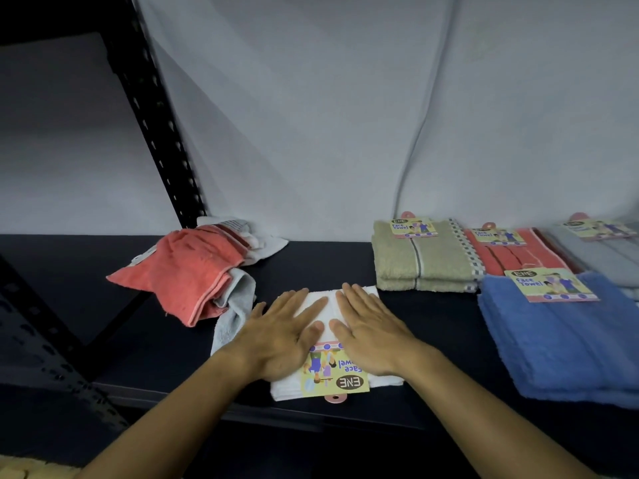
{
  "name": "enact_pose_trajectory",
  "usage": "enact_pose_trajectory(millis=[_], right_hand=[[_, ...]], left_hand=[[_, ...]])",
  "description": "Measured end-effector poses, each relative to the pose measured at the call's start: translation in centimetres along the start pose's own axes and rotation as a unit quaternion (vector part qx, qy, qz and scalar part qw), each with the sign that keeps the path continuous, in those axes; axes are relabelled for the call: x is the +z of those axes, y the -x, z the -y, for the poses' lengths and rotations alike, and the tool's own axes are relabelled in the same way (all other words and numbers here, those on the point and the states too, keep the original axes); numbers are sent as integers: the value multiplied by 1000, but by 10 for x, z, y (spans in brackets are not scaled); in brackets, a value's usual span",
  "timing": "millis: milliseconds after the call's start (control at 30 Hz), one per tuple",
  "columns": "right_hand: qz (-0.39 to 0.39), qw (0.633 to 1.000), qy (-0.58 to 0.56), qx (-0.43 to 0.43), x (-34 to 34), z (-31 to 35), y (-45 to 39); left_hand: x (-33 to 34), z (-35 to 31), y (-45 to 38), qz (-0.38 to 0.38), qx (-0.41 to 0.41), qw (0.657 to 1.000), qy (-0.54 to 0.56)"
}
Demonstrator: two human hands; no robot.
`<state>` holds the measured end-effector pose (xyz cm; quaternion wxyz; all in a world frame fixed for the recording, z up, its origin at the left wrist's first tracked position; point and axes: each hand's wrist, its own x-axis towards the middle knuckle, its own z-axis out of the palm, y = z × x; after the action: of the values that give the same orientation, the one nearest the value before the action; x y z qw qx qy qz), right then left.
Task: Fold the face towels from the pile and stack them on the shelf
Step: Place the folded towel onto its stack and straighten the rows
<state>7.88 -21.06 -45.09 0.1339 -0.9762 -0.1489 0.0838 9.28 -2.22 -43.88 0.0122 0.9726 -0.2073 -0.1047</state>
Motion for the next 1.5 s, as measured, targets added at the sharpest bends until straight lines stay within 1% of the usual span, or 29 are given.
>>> enact_pose_trajectory(millis=[67, 167, 267, 367, 433, 533, 633, 700, 733, 767, 833, 900, 967, 1033, 1133, 1233, 1300, 1433, 1500], right_hand=[[-17, 999, -18, -23, -9, -1, 6], [-100, 993, -45, -39, -19, 0, 29], [-180, 982, -41, -35, -20, -1, 58], [-219, 975, -25, -23, -14, -3, 72], [-245, 969, -15, -14, -9, 0, 76], [-290, 957, -2, -9, -2, 6, 84], [-306, 952, 24, 7, 2, 12, 95], [-314, 948, 37, 27, 7, 18, 100], [-309, 949, 37, 41, 10, 22, 101], [-297, 953, 37, 58, 12, 26, 102], [-271, 957, 49, 89, 16, 36, 101], [-242, 962, 57, 110, 18, 43, 99], [-209, 968, 53, 131, 17, 42, 96], [-201, 969, 63, 131, 13, 36, 94], [-164, 980, 47, 98, -2, 25, 92], [-105, 991, 40, 66, -18, 5, 81], [-91, 994, 35, 53, -28, 0, 72], [-86, 994, 41, 57, -38, -5, 63], [-80, 995, 15, 59, -37, -6, 62]], left_hand=[[-1, -3, 5, -9, -12, 1000, -21], [0, -9, 21, -50, -44, 995, -77], [-1, -21, 43, -76, -91, 985, -126], [-7, -45, 60, -76, -121, 978, -153], [-9, -60, 69, -70, -104, 978, -166], [-21, -74, 82, -92, -56, 979, -170], [-27, -70, 82, -115, -67, 981, -143], [-27, -56, 72, -180, -51, 973, -136], [-26, -47, 66, -214, -31, 968, -126], [-26, -37, 59, -215, -12, 971, -104], [-23, -17, 43, -152, 24, 987, -39], [-18, -5, 31, -58, 60, 996, -30], [-11, -1, 29, -18, 74, 996, -35], [-3, 2, 35, -32, 53, 997, -44], [4, -1, 56, -83, 22, 994, -68], [16, -11, 76, -151, 1, 987, -62], [18, -24, 88, -187, -8, 981, -55], [13, -56, 96, -143, -44, 987, -55], [10, -67, 95, -126, -64, 989, -52]])
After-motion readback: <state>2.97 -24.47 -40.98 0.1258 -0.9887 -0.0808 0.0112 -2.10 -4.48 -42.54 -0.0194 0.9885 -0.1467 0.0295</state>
